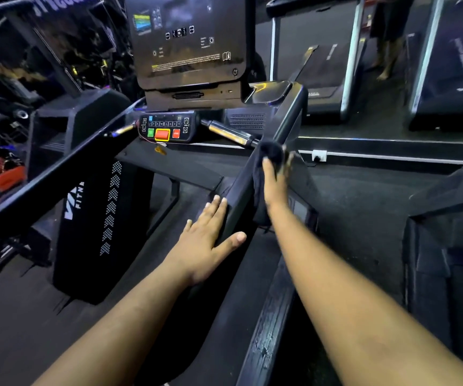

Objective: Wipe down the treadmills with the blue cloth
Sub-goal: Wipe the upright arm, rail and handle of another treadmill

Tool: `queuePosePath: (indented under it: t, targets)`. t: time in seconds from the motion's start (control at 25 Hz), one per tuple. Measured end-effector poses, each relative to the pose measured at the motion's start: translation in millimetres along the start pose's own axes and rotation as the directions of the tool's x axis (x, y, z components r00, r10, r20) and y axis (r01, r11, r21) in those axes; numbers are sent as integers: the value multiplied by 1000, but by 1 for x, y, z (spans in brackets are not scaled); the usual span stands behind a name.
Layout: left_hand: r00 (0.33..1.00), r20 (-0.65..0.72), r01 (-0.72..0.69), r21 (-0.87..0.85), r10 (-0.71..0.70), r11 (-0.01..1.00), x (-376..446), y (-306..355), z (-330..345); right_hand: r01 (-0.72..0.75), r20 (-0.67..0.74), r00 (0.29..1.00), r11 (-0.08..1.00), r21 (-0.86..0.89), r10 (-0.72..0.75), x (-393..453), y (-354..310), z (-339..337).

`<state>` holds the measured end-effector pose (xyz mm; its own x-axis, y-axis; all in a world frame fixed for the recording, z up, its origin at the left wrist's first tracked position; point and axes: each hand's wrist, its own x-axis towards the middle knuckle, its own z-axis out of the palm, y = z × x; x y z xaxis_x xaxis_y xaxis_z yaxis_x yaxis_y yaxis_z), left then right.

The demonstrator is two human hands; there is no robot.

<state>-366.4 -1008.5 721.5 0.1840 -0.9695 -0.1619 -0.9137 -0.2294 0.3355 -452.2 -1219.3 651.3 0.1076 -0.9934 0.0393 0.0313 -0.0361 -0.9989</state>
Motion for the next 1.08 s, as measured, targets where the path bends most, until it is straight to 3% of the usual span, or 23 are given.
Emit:
queuePosePath:
  t: [0.08, 0.16, 0.28, 0.36, 0.44, 0.52, 0.6, 0.68, 0.76, 0.88, 0.96, 1.08]
  targets:
    - [1000, 1, -11, -7, 11, 1000, 2, -4, 1, -196, 41, 980, 963, 183, 192, -81, 18, 9]
    - [1000, 5, -19, -8, 19, 1000, 3, -5, 3, -189, 70, 982, 944, 269, 176, -136, 33, 22]
    - [1000, 2, -24, -16, 24, 1000, 4, -5, 2, -48, -11, 999, 993, 104, 50, -69, 20, 16]
    - [1000, 7, -21, -20, 21, 1000, 3, -4, 2, -92, -74, 993, 996, 4, 92, 4, 0, 3]
    - [1000, 3, -25, -21, 25, 999, 2, -5, 2, -121, -76, 990, 991, -50, 117, 22, -7, 7]
    - [999, -5, -38, -30, 38, 999, 3, -6, 3, 58, 2, 998, 991, -117, -59, -34, -6, 19]
    - [999, -16, -44, -38, 44, 998, 6, -7, 3, 304, 135, 949, 943, -135, -286, -91, 10, 21]
    - [999, -8, -46, -41, 45, 998, 5, -7, 4, 443, 219, 889, 877, -186, -402, -82, 16, 10]
    - [998, -11, -54, -50, 54, 997, 5, -7, 4, 462, 232, 884, 837, -292, -407, -20, 1, 4]
    - [998, -20, -57, -52, 56, 997, 3, -6, 3, 250, 118, 968, 900, -357, -222, 26, -22, 7]
    - [998, -26, -61, -72, 59, 996, 3, -7, 3, 282, 71, 959, 916, -285, -274, -26, -11, 16]
    - [998, -28, -59, -98, 57, 993, 5, -8, 5, 397, 114, 914, 917, -41, -390, -121, 25, 19]
